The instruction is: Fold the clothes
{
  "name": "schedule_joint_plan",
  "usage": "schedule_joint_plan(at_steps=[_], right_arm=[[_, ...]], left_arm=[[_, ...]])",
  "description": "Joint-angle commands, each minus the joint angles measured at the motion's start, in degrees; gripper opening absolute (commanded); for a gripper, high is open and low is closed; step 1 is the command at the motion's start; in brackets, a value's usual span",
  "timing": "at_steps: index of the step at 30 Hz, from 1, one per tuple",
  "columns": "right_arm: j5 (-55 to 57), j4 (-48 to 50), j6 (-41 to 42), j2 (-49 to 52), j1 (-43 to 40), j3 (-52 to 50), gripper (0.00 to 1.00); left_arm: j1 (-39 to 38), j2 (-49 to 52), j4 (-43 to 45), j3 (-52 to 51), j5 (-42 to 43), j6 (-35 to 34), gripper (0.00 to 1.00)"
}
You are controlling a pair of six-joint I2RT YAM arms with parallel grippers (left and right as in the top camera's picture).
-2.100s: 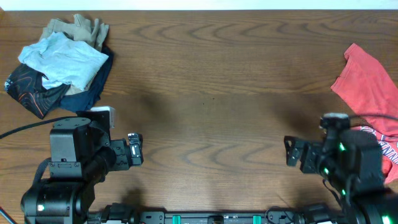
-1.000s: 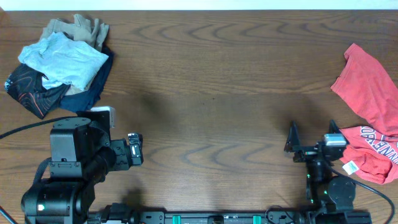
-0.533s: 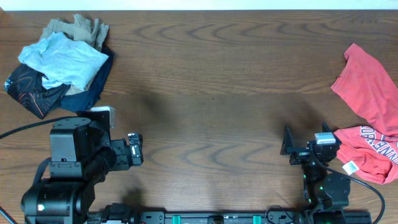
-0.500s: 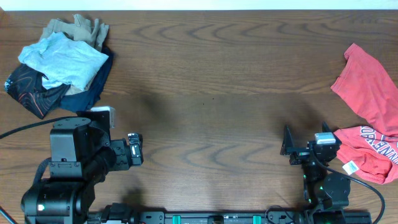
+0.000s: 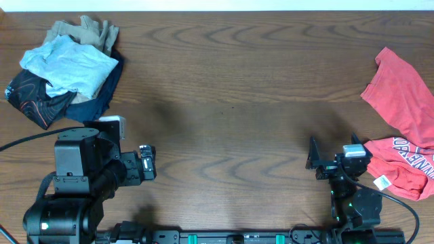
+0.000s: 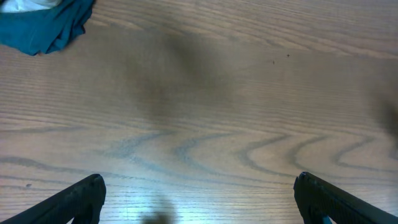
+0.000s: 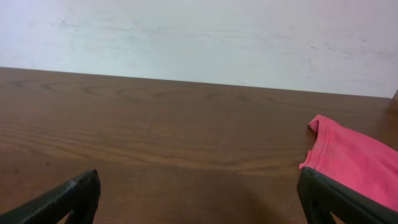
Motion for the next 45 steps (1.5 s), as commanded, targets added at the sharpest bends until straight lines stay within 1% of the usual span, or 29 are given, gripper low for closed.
schedule_joint_plan(at_steps=[1, 13, 17, 21, 24, 26, 32, 34, 36, 45], right_arm=[[-0.7, -0.2, -0.7, -0.4, -0.4, -0.2, 0.99], [-0.7, -0.2, -0.7, -0.4, -0.4, -0.2, 0.99], [-0.7, -0.2, -0.7, -0.4, -0.4, -0.2, 0.99], [-0.7, -0.2, -0.7, -0.4, -0.4, -0.2, 0.99], [-0.7, -0.2, -0.7, -0.4, -0.4, -0.2, 0.99], [-0.7, -0.2, -0.7, -0.4, -0.4, -0.2, 0.99], [-0.7, -0.2, -0.7, -0.4, -0.4, -0.2, 0.99], [-0.7, -0.2, -0.7, -0.4, -0.4, -0.2, 0.99], [-0.7, -0.2, -0.7, -0.4, -0.4, -0.2, 0.99], [-0.7, -0.2, -0.7, -0.4, -0.4, -0.2, 0.99]], left_arm=[[0.0, 0.0, 0.0, -0.3, -0.7, 0.1, 0.98], [0.0, -0.1, 0.0, -0.3, -0.7, 0.1, 0.98], [-0.1, -3.0, 0.0, -0.3, -0.7, 0.1, 0.98], [-0.1, -8.3, -0.2, -0.3, -1.0, 0.4, 0.98], [-0.1, -14.1, -2.6, -0.3, -5.8, 1.0, 0.98], [-0.1, -18.2, -2.7, -0.8, -6.3, 1.0, 0.98], [-0.1, -30.3, -1.4, -6.9, -8.2, 1.0, 0.98], [-0.1, -33.1, 0.1, -9.9, -8.7, 1.0, 0.98], [-0.1, -35.7, 3.4, -13.9, -8.7, 1.0, 0.98], [-0.1, -42.9, 25.3, -34.7, -8.9, 1.0, 0.98]])
